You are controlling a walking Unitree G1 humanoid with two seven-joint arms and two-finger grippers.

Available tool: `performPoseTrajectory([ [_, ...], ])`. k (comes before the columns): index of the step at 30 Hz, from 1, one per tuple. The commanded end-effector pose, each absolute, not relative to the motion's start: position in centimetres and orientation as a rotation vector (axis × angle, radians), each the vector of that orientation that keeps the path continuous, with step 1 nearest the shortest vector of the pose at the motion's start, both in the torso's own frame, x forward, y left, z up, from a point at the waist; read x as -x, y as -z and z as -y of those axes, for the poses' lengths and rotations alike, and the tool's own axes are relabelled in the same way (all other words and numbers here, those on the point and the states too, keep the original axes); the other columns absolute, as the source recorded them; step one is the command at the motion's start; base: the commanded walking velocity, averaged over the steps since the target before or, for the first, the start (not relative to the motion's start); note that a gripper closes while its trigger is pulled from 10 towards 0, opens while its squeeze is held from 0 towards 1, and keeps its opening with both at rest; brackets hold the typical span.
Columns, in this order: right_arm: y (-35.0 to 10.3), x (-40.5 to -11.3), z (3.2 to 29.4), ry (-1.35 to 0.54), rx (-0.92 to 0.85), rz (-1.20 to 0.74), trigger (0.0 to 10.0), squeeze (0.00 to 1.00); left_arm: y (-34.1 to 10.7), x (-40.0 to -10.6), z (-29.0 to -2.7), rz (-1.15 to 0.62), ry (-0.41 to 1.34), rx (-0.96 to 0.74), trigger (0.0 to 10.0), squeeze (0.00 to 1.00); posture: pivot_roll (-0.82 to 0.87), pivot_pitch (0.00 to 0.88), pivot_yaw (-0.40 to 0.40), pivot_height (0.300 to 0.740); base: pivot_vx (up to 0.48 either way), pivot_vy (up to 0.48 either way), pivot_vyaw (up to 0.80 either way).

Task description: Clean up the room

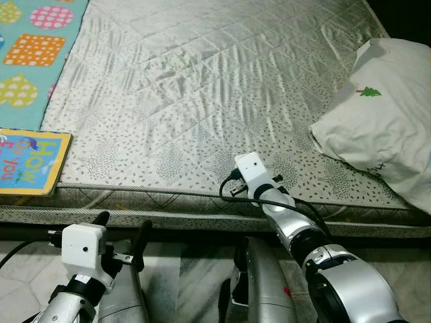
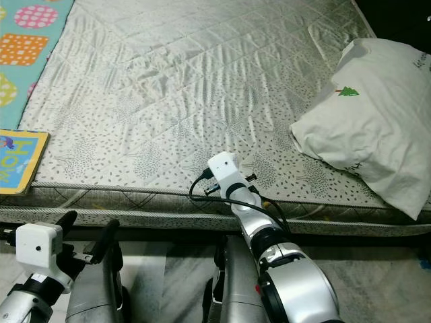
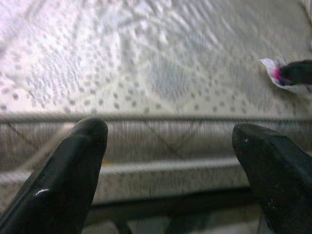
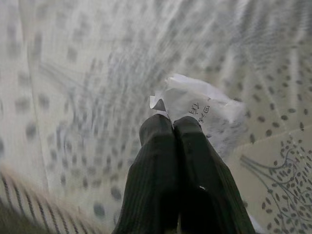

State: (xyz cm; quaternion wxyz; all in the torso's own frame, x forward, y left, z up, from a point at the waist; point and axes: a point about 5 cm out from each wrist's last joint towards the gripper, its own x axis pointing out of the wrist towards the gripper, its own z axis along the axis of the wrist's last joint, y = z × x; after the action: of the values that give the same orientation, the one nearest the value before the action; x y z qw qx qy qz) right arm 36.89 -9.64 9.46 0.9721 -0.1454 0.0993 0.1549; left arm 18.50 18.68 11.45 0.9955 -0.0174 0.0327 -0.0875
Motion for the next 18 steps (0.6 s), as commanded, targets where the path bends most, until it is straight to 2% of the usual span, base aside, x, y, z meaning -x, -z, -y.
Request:
performPoseTrajectory([
  [1,-9.3,-36.6,10.5,-0.29,0.216,-0.182,0.0,0.0,-11.1,-18.6,-18.6,-0.066,0.162,0.041,10.0,0.0,0.12,0.143,-0.134,0.555,0.0,0.0,0.0],
  [4,-9.4,-36.6,10.7,-0.283,0.188,-0.157,0.0,0.0,-11.1,-18.8,-18.5,-0.063,0.161,0.042,10.0,0.0,0.12,0.138,-0.132,0.555,0.0,0.0,0.0],
  [6,-10.1,-36.2,11.8,-0.256,0.065,-0.064,0.0,0.0,-10.8,-19.6,-18.4,-0.055,0.138,0.069,10.0,0.0,0.09,0.123,-0.125,0.555,0.0,0.0,0.0],
  [10,-10.6,-35.4,13.1,-0.223,-0.047,0.005,0.0,0.0,-10.7,-20.9,-18.9,-0.035,0.114,0.072,10.0,0.0,0.04,0.102,-0.113,0.555,0.0,0.0,0.0],
  [16,-11.6,-33.7,14.2,-0.178,-0.107,0.081,0.0,0.0,-10.9,-22.0,-19.1,-0.017,0.076,0.089,10.0,0.0,0.0,0.086,-0.101,0.555,0.0,0.0,0.0],
  [18,-11.9,-33.3,14.4,-0.177,-0.114,0.098,3.5,0.0,-10.8,-22.1,-19.0,-0.015,0.078,0.088,10.0,0.0,0.0,0.082,-0.1,0.555,0.0,0.0,0.0],
])
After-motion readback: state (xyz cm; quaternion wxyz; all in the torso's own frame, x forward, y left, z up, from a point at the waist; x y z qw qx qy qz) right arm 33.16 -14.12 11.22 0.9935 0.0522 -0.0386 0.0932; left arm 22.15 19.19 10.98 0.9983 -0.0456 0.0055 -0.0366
